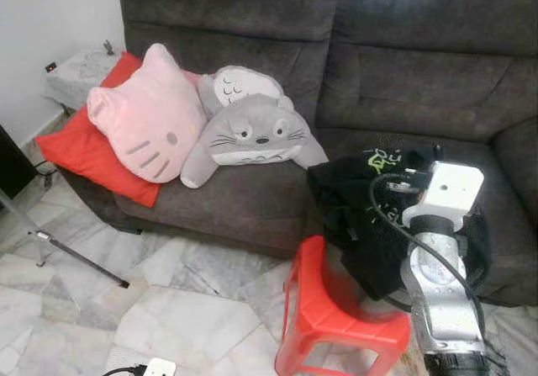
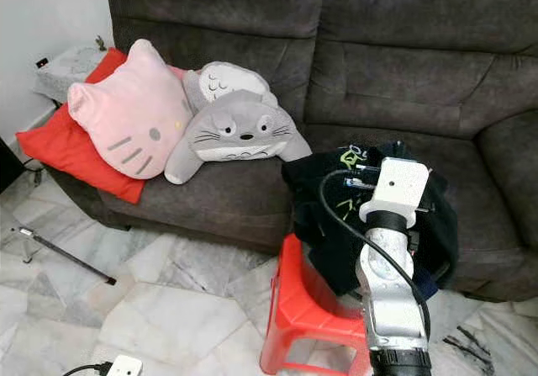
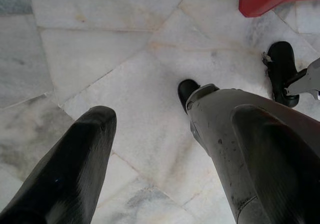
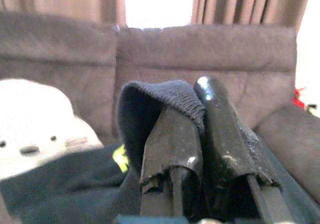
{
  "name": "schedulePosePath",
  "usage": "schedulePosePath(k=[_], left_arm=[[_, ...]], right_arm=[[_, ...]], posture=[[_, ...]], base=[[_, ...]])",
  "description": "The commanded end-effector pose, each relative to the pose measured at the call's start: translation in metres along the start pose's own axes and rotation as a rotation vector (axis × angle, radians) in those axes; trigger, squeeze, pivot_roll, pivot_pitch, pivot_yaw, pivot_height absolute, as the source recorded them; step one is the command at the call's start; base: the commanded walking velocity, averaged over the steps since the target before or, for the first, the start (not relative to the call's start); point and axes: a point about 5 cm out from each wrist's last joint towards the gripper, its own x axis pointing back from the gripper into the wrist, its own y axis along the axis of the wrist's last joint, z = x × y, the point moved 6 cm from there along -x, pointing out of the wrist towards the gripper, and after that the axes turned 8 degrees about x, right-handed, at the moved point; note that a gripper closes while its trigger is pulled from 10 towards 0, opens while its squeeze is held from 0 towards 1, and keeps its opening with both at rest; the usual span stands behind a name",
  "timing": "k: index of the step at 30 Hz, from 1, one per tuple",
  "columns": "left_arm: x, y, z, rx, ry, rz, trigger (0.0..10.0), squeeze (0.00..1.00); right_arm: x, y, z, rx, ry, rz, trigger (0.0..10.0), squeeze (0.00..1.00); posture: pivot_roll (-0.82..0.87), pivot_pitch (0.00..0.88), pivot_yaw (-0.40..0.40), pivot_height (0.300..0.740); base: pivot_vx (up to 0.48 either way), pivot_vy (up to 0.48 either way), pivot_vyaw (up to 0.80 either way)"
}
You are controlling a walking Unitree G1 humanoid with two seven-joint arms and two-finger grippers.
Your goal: Hang hanger
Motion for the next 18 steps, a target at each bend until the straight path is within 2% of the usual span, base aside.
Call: schedulePosePath(k=[1, 2, 4, 5, 7, 10, 13, 18], left_arm=[[0.002, -0.009, 0.002, -0.017, 0.002, 0.021, 10.0, 0.0], [0.002, -0.009, 0.002, -0.014, 0.004, 0.018, 10.0, 0.0], [0.002, -0.009, 0.002, -0.01, 0.007, 0.015, 10.0, 0.0], [0.002, -0.008, 0.003, 0.007, 0.011, 0.008, 10.0, 0.0], [0.002, -0.008, 0.002, 0.012, 0.014, 0.005, 10.0, 0.0], [0.001, -0.006, 0.002, -0.002, 0.023, 0.002, 10.0, 0.0], [0.0, -0.005, -0.002, -0.005, 0.026, 0.001, 10.0, 0.0], [0.001, -0.006, -0.002, 0.012, 0.028, -0.005, 10.0, 0.0]], right_arm=[[0.004, -0.018, -0.002, 0.005, -0.011, 0.088, 10.0, 0.0], [0.008, -0.033, -0.001, 0.02, -0.011, 0.162, 10.0, 0.0], [0.014, -0.042, -0.011, -0.099, -0.087, 0.204, 10.0, 0.0], [0.017, -0.039, -0.021, -0.118, -0.132, 0.177, 10.0, 0.0], [0.015, -0.031, -0.024, -0.096, -0.138, 0.137, 10.0, 0.0], [0.012, -0.006, -0.034, -0.074, -0.183, 0.044, 10.0, 0.0], [0.012, 0.009, -0.039, -0.074, -0.217, -0.017, 10.0, 0.0], [0.012, 0.018, -0.041, -0.086, -0.229, -0.052, 10.0, 0.0]], posture=[[-0.17, 0.0, 0.01, 0.74], [-0.17, 0.0, 0.009, 0.74], [-0.16, 0.0, 0.008, 0.74], [-0.16, 0.0, 0.009, 0.74], [-0.16, 0.0, 0.009, 0.74], [-0.16, 0.0, 0.011, 0.74], [-0.16, 0.0, 0.009, 0.74], [-0.15, 0.0, 0.006, 0.74]], base=[[0.0, 0.0, 0.0], [0.0, 0.0, 0.0], [0.0, 0.0, 0.0], [0.0, 0.0, 0.0], [0.0, 0.0, 0.0], [0.0, 0.0, 0.0], [0.0, 0.0, 0.0], [0.0, 0.0, 0.0]])
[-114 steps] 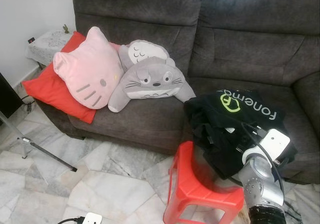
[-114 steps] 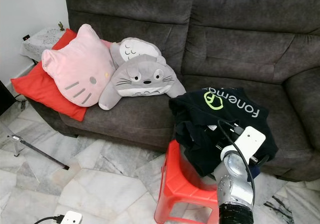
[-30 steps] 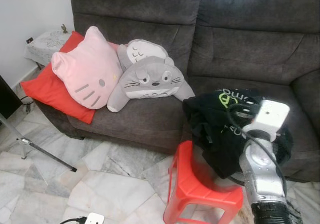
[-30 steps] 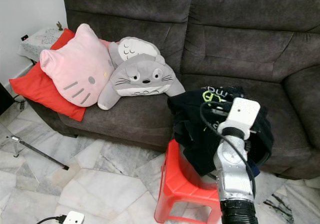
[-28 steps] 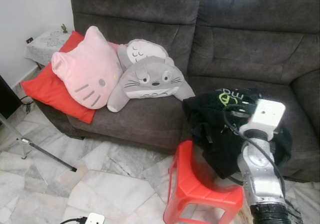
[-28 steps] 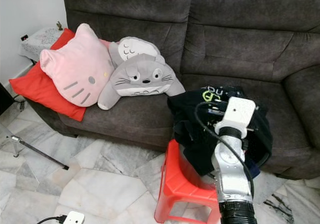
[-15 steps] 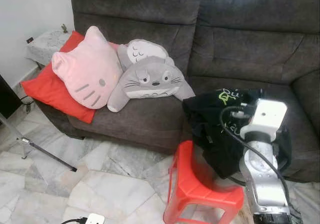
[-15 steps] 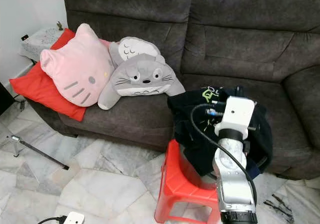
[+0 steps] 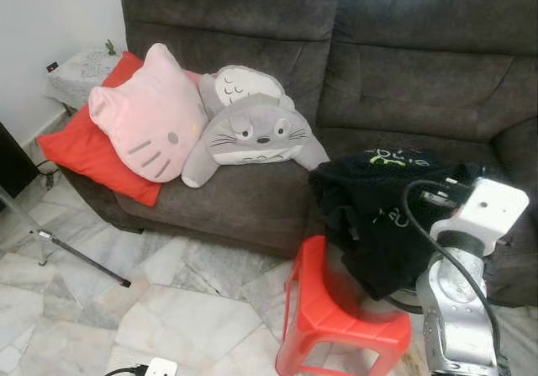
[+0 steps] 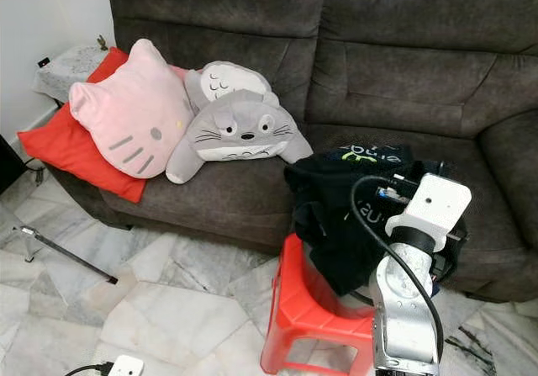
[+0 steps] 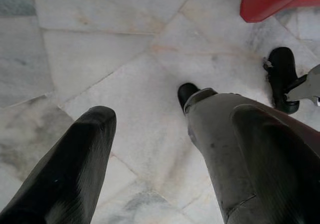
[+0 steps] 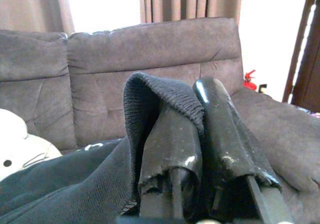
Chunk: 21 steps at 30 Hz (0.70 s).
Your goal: Hang hanger
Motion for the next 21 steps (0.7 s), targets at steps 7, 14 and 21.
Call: schedulePosePath(k=[7, 14, 21], left_arm=[[0.008, -0.016, 0.026, 0.006, 0.031, 0.024, 10.0, 0.0], [0.011, -0.018, 0.035, 0.008, 0.039, 0.029, 10.0, 0.0], [0.005, -0.014, 0.014, 0.005, 0.019, 0.029, 10.0, 0.0]], right_arm=[[-0.002, 0.014, 0.001, -0.026, -0.005, -0.044, 10.0, 0.0], [-0.002, 0.015, 0.004, -0.028, 0.002, -0.046, 10.0, 0.0], [-0.004, 0.016, 0.005, -0.027, 0.005, -0.048, 10.0, 0.0]], posture=[[-0.15, 0.0, 0.006, 0.74], [-0.15, 0.0, 0.006, 0.74], [-0.15, 0.0, 0.006, 0.74]], base=[[0.0, 0.0, 0.0], [0.0, 0.0, 0.0], [0.0, 0.0, 0.0]])
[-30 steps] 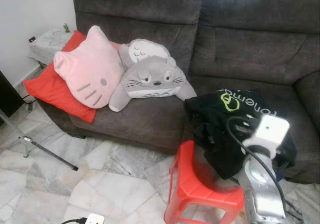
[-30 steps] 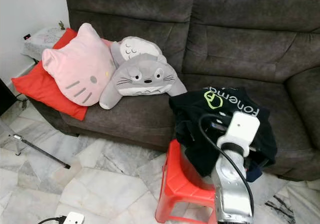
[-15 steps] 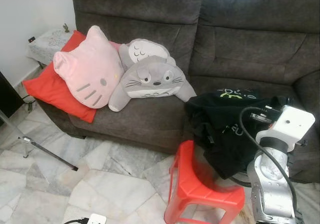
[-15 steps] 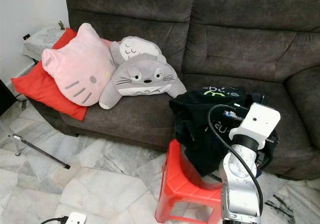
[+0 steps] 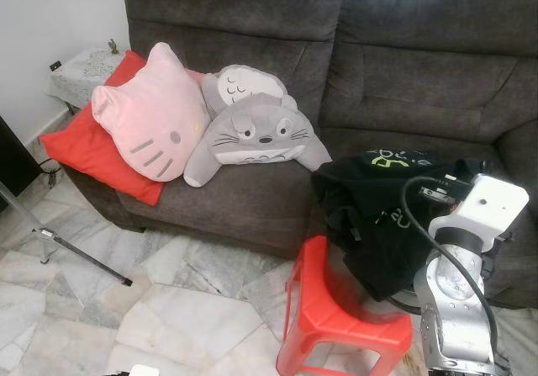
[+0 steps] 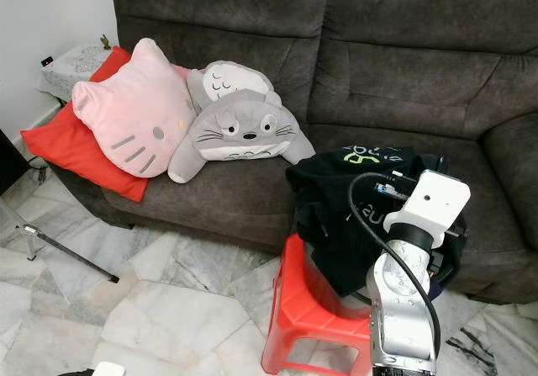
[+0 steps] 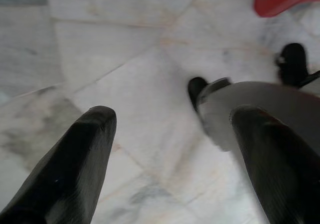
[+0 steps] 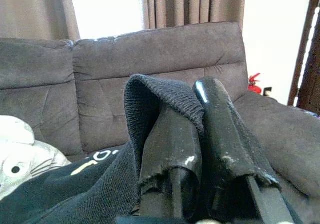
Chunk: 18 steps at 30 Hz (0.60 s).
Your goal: Hang hanger
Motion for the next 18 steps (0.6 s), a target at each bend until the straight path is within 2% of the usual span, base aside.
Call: schedulePosePath(k=[1, 6, 10, 14, 18], left_arm=[[0.0, -0.004, -0.002, -0.005, 0.004, 0.022, 10.0, 0.0], [-0.003, -0.003, -0.017, -0.008, -0.01, 0.02, 10.0, 0.0], [-0.003, -0.002, -0.018, -0.008, -0.012, 0.017, 10.0, 0.0], [-0.003, 0.0, -0.014, -0.007, -0.01, 0.011, 10.0, 0.0], [-0.001, -0.001, -0.003, -0.003, 0.0, 0.011, 10.0, 0.0]], right_arm=[[-0.002, 0.009, 0.0, -0.01, -0.003, -0.028, 10.0, 0.0], [-0.002, 0.009, 0.0, -0.01, -0.002, -0.029, 10.0, 0.0], [-0.003, 0.01, -0.001, -0.005, -0.008, -0.032, 10.0, 0.0], [-0.003, 0.01, -0.001, -0.008, -0.007, -0.034, 10.0, 0.0], [-0.003, 0.01, 0.0, -0.008, -0.004, -0.035, 10.0, 0.0]], posture=[[-0.15, 0.0, 0.006, 0.74], [-0.15, 0.0, 0.006, 0.74], [-0.15, 0.0, 0.005, 0.74], [-0.15, 0.0, 0.006, 0.74], [-0.15, 0.0, 0.006, 0.74]], base=[[0.0, 0.0, 0.0], [0.0, 0.0, 0.0], [-0.197, 0.0, 0.0], [-0.294, 0.0, 0.0], [-0.341, 0.0, 0.0]])
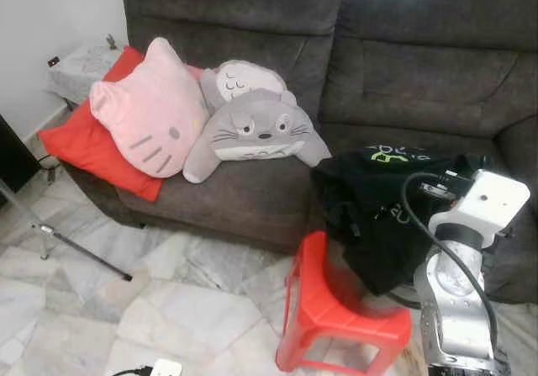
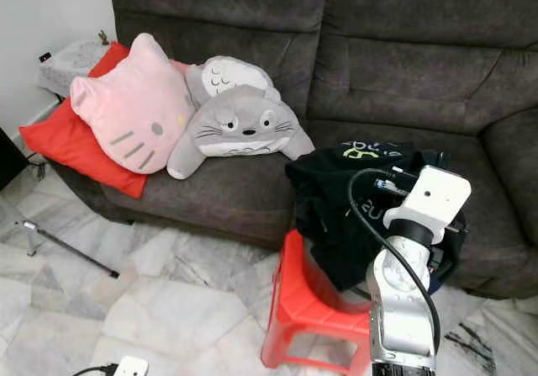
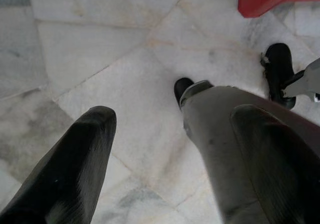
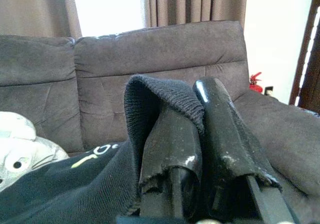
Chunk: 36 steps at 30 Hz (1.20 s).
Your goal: Hang hanger
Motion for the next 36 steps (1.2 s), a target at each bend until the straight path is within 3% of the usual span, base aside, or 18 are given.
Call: schedulePosePath(k=[1, 8, 12, 15, 20, 32, 36], left_arm=[[0.005, -0.012, 0.017, 0.004, 0.022, 0.036, 10.0, 0.0], [0.008, -0.015, 0.028, 0.004, 0.032, 0.042, 10.0, 0.0], [0.007, -0.017, 0.02, 0.004, 0.024, 0.047, 10.0, 0.0], [0.004, -0.018, 0.005, 0.0, 0.01, 0.05, 10.0, 0.0], [0.002, -0.016, 0.0, -0.001, 0.005, 0.047, 10.0, 0.0], [0.007, -0.013, 0.028, 0.0, 0.033, 0.043, 10.0, 0.0], [0.004, -0.014, 0.012, -0.006, 0.015, 0.042, 10.0, 0.0]], right_arm=[[0.0, 0.007, 0.0, -0.003, 0.002, -0.027, 10.0, 0.0], [0.0, 0.008, 0.001, -0.001, 0.005, -0.03, 10.0, 0.0], [-0.001, 0.009, -0.001, 0.003, 0.0, -0.035, 10.0, 0.0], [-0.001, 0.014, 0.001, 0.017, 0.008, -0.06, 10.0, 0.0], [-0.002, 0.019, 0.001, 0.04, 0.003, -0.088, 10.0, 0.0], [0.0, 0.044, 0.007, 0.084, 0.025, -0.214, 10.0, 0.0], [0.002, 0.053, 0.012, 0.129, 0.045, -0.27, 10.0, 0.0]], posture=[[-0.15, 0.0, 0.006, 0.74], [-0.15, 0.0, 0.006, 0.74], [-0.15, 0.0, 0.006, 0.74], [-0.15, 0.0, 0.006, 0.74], [-0.15, 0.0, 0.006, 0.74], [-0.15, 0.0, 0.007, 0.74], [-0.16, 0.0, 0.009, 0.74]], base=[[-0.368, 0.0, 0.0], [-0.372, 0.0, 0.0], [-0.372, 0.0, 0.0], [-0.374, 0.0, 0.0], [-0.375, 0.0, 0.0], [-0.375, 0.0, 0.0], [-0.376, 0.0, 0.0]])
